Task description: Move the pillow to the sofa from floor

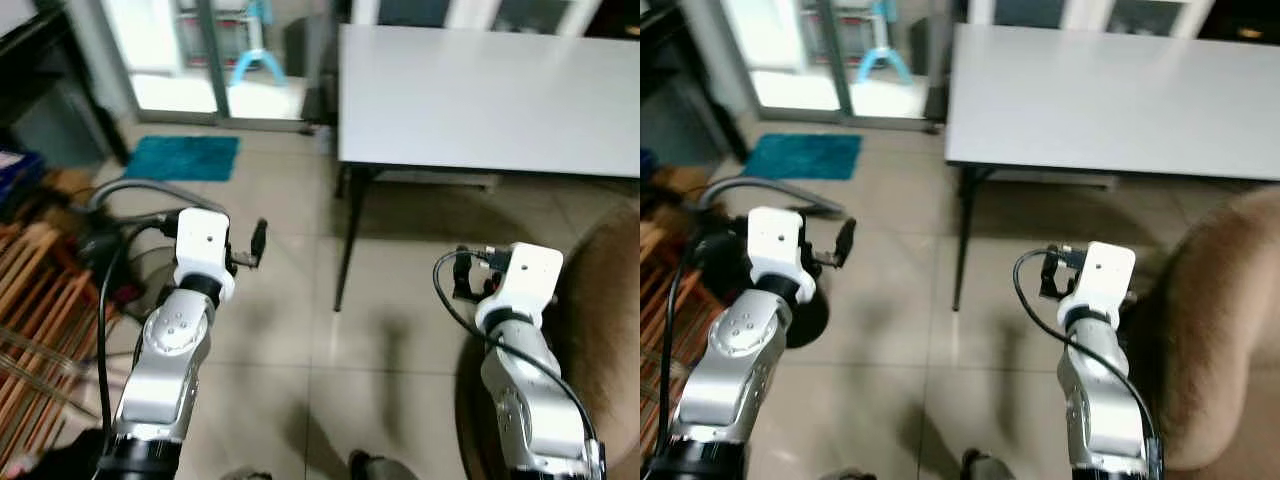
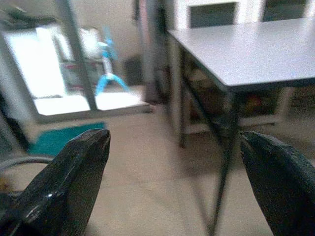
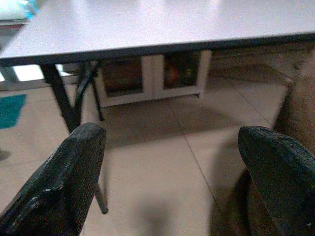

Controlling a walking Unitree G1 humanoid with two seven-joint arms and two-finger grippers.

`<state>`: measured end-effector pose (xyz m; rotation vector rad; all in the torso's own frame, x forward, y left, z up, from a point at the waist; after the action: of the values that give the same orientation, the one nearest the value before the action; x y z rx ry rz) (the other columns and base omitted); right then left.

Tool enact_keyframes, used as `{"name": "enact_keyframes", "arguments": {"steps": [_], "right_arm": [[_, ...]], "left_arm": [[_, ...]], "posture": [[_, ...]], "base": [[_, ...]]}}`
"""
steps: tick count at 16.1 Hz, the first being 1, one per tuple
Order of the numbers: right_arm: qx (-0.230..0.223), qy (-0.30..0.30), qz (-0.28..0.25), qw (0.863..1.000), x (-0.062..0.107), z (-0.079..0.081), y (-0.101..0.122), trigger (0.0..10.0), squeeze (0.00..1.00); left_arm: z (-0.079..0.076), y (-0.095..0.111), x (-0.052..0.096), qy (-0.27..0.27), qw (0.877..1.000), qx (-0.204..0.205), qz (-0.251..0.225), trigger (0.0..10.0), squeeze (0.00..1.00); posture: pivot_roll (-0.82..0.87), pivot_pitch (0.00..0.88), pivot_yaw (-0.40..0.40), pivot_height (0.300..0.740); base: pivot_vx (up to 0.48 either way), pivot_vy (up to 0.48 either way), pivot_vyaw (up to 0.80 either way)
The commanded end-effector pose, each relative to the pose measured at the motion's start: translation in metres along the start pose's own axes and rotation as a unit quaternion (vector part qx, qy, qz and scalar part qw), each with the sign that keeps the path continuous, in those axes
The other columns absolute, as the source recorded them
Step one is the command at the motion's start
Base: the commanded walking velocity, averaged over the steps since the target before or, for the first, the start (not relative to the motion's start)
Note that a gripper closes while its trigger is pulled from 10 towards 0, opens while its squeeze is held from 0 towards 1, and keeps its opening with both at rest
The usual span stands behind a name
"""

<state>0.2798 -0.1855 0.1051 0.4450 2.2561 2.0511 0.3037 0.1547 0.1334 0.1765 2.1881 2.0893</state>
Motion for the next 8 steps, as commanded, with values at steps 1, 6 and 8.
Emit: {"name": "enact_keyframes", "arguments": {"steps": [1, 6, 8], "right_arm": [[0.002, -0.008, 0.003, 1.0, 0.0033, -0.0027, 0.0, 10.0, 0.0], [0.02, -0.008, 0.014, 1.0, 0.0044, -0.0084, -0.0034, 10.0, 0.0], [0.023, -0.006, 0.015, 1.0, 0.0036, -0.0087, -0.0046, 10.0, 0.0]], "left_arm": [[-0.0031, -0.0072, 0.0034, -0.012, 1.0, 0.009, 0.016, 10.0, 0.0], [-0.0047, -0.0055, 0.0017, 0.003, 0.998, -0.059, -0.011, 10.0, 0.0], [-0.007, -0.0053, 0.0024, -0.002, 0.998, -0.069, -0.012, 10.0, 0.0]], "posture": [[0.04, 0.017, 0.021, 0.731], [0.03, 0.017, -0.001, 0.731], [0.04, 0.007, -0.016, 0.731]], "base": [[0.0, 0.0, -0.8], [0.0, 0.0, -0.8], [0.0, 0.0, -0.8]]}}
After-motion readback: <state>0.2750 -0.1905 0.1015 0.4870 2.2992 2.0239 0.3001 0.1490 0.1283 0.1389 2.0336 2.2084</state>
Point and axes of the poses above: a point about 5 cm out from each wrist's last joint towards the gripper, its own x axis pointing back from the gripper into the wrist, its own y axis along the axis of the wrist's last joint, z = x × y, the point moved 2 cm from there along -x, pointing out of the wrist towards the gripper, and after that the axes turned 8 degrees about x, right-handed, at the moved point
